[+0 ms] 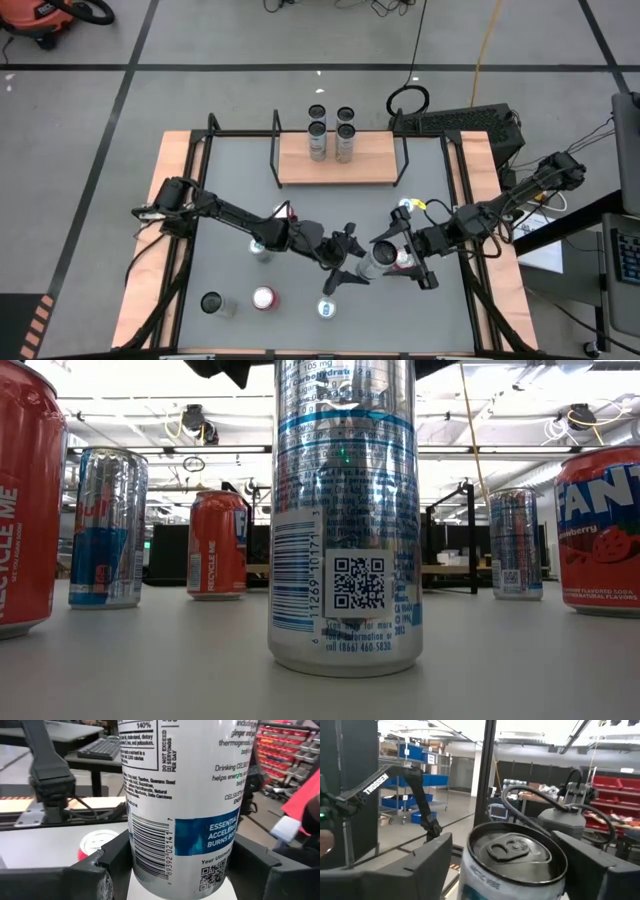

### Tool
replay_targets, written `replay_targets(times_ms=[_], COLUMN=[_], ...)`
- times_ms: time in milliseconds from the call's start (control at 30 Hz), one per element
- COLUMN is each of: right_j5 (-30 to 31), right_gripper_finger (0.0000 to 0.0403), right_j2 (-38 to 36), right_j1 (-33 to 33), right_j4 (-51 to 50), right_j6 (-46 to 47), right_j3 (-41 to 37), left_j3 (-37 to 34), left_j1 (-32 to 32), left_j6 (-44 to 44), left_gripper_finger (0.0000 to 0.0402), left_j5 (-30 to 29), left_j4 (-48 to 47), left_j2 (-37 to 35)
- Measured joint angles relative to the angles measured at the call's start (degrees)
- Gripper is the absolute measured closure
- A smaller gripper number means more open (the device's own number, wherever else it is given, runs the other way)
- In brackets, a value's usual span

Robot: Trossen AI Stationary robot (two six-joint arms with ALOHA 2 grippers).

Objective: Place canned beverage on shelf
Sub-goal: Put the white blue soda can aligned with the other white blue soda cans on the shelf

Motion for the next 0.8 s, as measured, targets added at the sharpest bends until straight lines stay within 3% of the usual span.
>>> replay_targets(times_ms=[267,433,800], right_j5=[-0.6,-0.4,2.7], right_gripper_finger=[0.0184,0.02,0.02], right_j2=[0.0,0.0,-0.2], right_j1=[-1.1,-1.1,-0.5], right_j4=[-2.1,-2.1,-2.2], right_j6=[1.1,1.4,3.2], right_j3=[0.0,0.0,-0.1], left_j3=[0.0,0.0,0.2], left_j1=[0.0,-0.1,-2.1], left_j6=[0.1,0.0,-1.3], left_gripper_finger=[0.0153,0.0147,0.004], left_j5=[1.6,0.7,-11.7], left_j4=[-0.6,-0.9,1.3], left_j2=[0.0,0.0,0.0])
